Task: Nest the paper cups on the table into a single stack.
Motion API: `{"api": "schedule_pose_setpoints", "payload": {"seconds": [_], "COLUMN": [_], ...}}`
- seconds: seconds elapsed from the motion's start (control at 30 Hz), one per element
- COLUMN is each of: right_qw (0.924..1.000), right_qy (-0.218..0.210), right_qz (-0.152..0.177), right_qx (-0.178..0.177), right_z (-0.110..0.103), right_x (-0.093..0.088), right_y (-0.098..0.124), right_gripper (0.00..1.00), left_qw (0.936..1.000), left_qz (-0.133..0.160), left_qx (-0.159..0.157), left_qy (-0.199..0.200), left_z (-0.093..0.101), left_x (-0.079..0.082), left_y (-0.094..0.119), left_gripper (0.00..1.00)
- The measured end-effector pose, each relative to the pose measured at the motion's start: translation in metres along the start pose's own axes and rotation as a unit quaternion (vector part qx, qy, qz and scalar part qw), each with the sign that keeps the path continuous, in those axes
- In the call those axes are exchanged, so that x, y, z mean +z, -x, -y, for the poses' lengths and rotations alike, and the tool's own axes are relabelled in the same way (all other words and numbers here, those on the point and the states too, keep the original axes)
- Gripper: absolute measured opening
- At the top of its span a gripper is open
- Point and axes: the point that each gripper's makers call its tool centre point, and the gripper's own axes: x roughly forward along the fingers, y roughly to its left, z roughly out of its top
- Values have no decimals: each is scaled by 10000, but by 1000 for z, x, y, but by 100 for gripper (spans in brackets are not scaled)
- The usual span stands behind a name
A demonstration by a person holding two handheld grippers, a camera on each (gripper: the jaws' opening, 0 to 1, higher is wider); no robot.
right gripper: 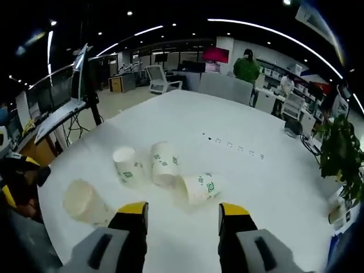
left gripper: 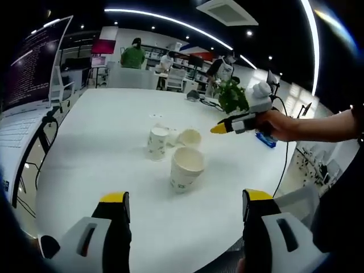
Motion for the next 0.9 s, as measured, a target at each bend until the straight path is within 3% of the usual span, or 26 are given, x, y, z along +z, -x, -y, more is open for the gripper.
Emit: {"api": "schedule_pose_setpoints", "payload": {"seconds": [0.13,0.27,0.37,0.43,0.7,0.9], "right_qw": [9989,9975,9947,9941,9934,9943], "right_qy": [-329,-460,-561,-612,-499,-191], "right_qz": [244,255,340,358,231,251], "right_qx": [-235,-464,-788,-823,-1003,-1017], "right_z": [4,5,13,13,20,10], "right_x": [0,-2,-5,-7,-19,-12], "right_y": [-11,-16,-26,-36,-63,-75], "right_gripper": [51,56,54,53,52,52], "left_qw": [10000,9999,9999,9998,9995,9992], "left_qz": [-57,-101,-156,-206,-294,-387], "left_qx": [-47,-75,-70,-49,58,95], "left_qy": [-14,-1,1,4,67,-2], "left_z": [0,-1,-3,-6,-16,-21], "left_x": [-3,-5,-7,-10,-12,-11], "left_y": [-3,-3,0,2,6,3], "left_gripper": [80,80,80,80,79,79]}}
